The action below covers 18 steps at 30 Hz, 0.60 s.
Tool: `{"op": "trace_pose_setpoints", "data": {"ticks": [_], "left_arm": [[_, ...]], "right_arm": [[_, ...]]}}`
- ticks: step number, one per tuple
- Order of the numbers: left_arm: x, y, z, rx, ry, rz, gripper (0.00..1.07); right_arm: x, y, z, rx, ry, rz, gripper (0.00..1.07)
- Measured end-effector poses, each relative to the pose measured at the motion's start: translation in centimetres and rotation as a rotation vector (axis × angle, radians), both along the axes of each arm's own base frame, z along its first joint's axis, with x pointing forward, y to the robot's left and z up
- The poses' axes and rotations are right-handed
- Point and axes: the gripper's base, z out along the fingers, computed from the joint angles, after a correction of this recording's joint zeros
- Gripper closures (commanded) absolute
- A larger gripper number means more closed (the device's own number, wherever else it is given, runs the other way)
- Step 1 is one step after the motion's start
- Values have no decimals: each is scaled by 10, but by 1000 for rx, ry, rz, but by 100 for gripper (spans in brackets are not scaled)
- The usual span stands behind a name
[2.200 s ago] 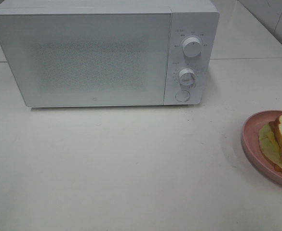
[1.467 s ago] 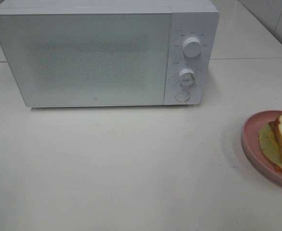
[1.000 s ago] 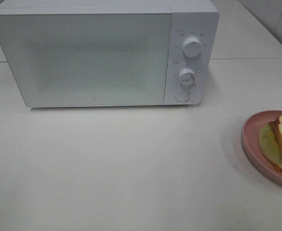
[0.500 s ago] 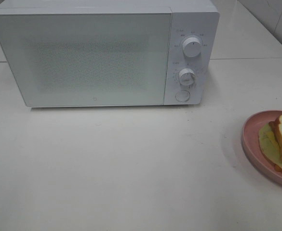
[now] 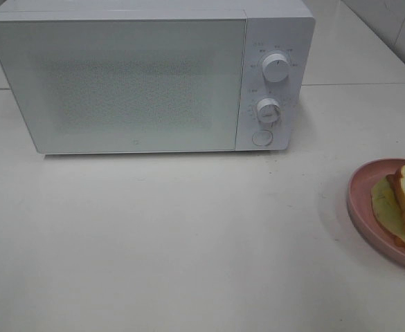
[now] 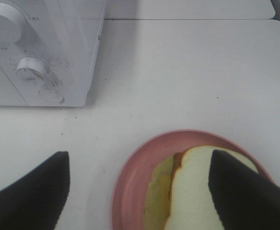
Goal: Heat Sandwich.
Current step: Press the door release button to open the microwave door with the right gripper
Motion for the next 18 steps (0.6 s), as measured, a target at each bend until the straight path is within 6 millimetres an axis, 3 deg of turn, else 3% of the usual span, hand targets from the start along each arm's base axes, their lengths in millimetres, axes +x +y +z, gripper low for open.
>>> {"op": "trace_pose_setpoints", "data": {"ticks": [11,18], "left_arm": [[0,0,0,0,0,0,10],[0,0,0,0,0,0,10]], "right_arm": [[38,5,-26,20,1,11,31],[72,11,-44,50,-146,41,31]]}}
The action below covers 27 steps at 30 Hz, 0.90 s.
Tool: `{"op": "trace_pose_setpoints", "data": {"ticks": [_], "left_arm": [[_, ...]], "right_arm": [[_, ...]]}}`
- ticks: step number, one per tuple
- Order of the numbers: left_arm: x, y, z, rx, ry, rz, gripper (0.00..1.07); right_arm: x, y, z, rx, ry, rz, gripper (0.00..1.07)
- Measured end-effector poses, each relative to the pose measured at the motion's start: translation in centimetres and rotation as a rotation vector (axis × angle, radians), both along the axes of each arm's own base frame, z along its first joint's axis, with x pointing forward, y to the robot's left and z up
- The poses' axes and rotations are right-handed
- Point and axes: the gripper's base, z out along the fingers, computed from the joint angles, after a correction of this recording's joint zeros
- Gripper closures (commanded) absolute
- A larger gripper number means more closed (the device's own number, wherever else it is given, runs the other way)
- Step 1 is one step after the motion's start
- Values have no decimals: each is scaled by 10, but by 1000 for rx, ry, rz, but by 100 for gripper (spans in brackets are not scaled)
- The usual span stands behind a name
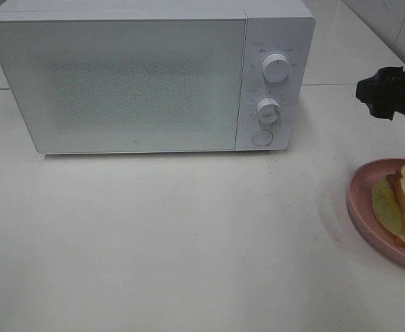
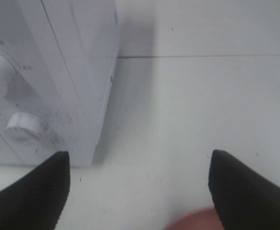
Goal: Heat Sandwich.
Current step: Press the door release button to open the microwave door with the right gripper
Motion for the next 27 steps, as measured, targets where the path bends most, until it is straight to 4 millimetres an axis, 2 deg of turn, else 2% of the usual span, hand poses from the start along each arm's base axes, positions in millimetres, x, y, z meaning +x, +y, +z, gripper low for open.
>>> {"op": "trace_pose_setpoints", "data": {"ticks": [2,6,12,16,20,27], "left_arm": [[0,0,0,0,0,0,10],[0,0,0,0,0,0,10],[0,0,0,0,0,0,10],[0,0,0,0,0,0,10],[0,0,0,0,0,0,10],[0,0,0,0,0,0,10]], "right_arm": [[3,2,-2,5,-21,6,31],[16,23,-22,-54,-130,63,31],[19,41,-35,-104,-173,19,31],[16,53,-42,-108,-186,-4,31],[9,81,-55,-103,-197,11,31],[-1,105,-73,-109,-157,50,31]]}}
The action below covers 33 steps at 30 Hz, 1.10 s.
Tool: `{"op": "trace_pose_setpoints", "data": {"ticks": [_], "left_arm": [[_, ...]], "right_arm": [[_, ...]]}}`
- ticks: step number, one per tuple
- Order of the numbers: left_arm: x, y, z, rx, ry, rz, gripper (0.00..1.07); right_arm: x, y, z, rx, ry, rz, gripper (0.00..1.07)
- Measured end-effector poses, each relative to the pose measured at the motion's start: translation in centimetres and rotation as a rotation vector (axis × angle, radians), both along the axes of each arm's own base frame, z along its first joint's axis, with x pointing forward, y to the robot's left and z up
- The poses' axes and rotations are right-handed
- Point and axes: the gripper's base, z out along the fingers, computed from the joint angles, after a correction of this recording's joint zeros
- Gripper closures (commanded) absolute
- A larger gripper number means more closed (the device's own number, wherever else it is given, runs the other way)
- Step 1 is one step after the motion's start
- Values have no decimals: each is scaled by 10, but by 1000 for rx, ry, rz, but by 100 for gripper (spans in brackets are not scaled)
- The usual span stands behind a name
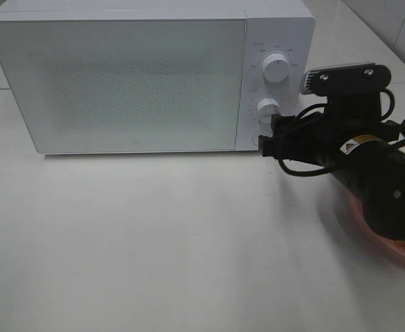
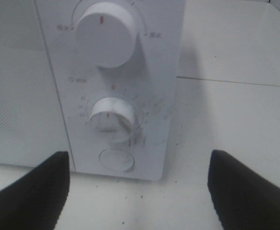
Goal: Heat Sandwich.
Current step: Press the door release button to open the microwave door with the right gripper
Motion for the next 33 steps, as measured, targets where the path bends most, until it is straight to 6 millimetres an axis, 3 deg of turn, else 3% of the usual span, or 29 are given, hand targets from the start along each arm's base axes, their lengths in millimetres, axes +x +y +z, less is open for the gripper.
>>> {"op": "trace_pose_setpoints", "data": {"ticks": [2,11,22,27,32,33], "left_arm": [[0,0,0,0,0,0,10],[0,0,0,0,0,0,10],[0,0,0,0,0,0,10],[0,0,0,0,0,0,10],[0,0,0,0,0,0,10],[0,0,0,0,0,0,10]], "right_arm": [[-5,10,-7,-1,16,15,31],[-10,19,-24,19,66,14,31],[-9,18,-23,67,52,-10,31],[-9,18,-23,193,66,-58,31],[-9,18,-23,389,88,-131,32],[-9,18,-23,492,99,-170,32]]}}
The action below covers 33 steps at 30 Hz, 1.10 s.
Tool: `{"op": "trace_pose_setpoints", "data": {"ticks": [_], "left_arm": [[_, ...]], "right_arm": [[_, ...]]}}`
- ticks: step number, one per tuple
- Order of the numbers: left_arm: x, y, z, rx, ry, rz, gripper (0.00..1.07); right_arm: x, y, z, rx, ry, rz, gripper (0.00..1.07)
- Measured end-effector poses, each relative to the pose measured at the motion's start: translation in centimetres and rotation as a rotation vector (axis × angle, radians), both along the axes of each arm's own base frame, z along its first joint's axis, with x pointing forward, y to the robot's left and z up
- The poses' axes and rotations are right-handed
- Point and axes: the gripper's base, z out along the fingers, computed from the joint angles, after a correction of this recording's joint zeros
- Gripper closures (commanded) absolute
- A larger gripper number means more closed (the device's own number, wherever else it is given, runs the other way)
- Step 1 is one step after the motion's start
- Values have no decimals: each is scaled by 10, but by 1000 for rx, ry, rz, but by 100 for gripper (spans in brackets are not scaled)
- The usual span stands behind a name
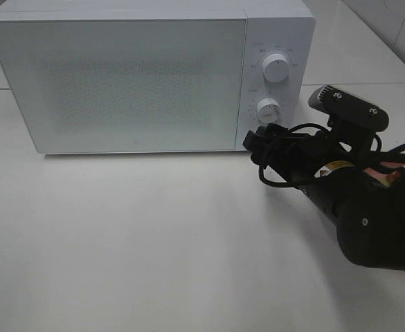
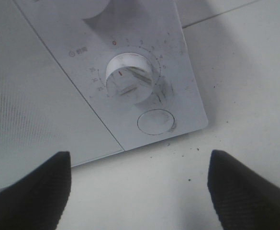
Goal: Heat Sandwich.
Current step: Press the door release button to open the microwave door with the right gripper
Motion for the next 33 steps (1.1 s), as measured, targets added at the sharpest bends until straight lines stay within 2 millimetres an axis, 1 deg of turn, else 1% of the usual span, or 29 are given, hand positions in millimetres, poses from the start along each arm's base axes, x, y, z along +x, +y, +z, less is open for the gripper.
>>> {"op": "trace_pose_setpoints", "data": {"ticks": [1,2,5,6,7,8,9,11,12,15,17,18,21,22,25,26,27,30,31,32,33], "left_arm": [[0,0,0,0,0,0,10],[0,0,0,0,0,0,10],[0,0,0,0,0,0,10],[0,0,0,0,0,0,10],[0,0,0,0,0,0,10],[0,0,0,0,0,0,10],[0,0,0,0,0,0,10],[0,0,0,0,0,0,10],[0,0,0,0,0,0,10],[0,0,0,0,0,0,10],[0,0,0,0,0,0,10],[0,0,0,0,0,0,10],[0,0,0,0,0,0,10],[0,0,0,0,0,0,10],[0,0,0,0,0,0,10],[0,0,0,0,0,0,10],[0,0,0,0,0,0,10],[0,0,0,0,0,0,10],[0,0,0,0,0,0,10],[0,0,0,0,0,0,10],[0,0,0,0,0,0,10]], "right_arm": [[0,0,0,53,6,-22,32],[0,0,0,53,6,-22,32],[0,0,0,257,31,-103,32],[0,0,0,299,36,-120,32],[0,0,0,299,36,-120,32],[0,0,0,348,42,-140,32],[0,0,0,438,53,-176,32],[0,0,0,514,62,-207,32],[0,0,0,514,62,-207,32],[0,0,0,679,82,-273,32],[0,0,0,711,85,-286,32],[0,0,0,785,94,-316,33],[0,0,0,858,103,-345,39],[0,0,0,858,103,-345,39],[0,0,0,904,109,-363,51],[0,0,0,904,109,-363,51],[0,0,0,907,109,-365,60],[0,0,0,915,110,-368,81],[0,0,0,915,110,-368,81],[0,0,0,917,110,-369,94],[0,0,0,918,110,-370,101]]}}
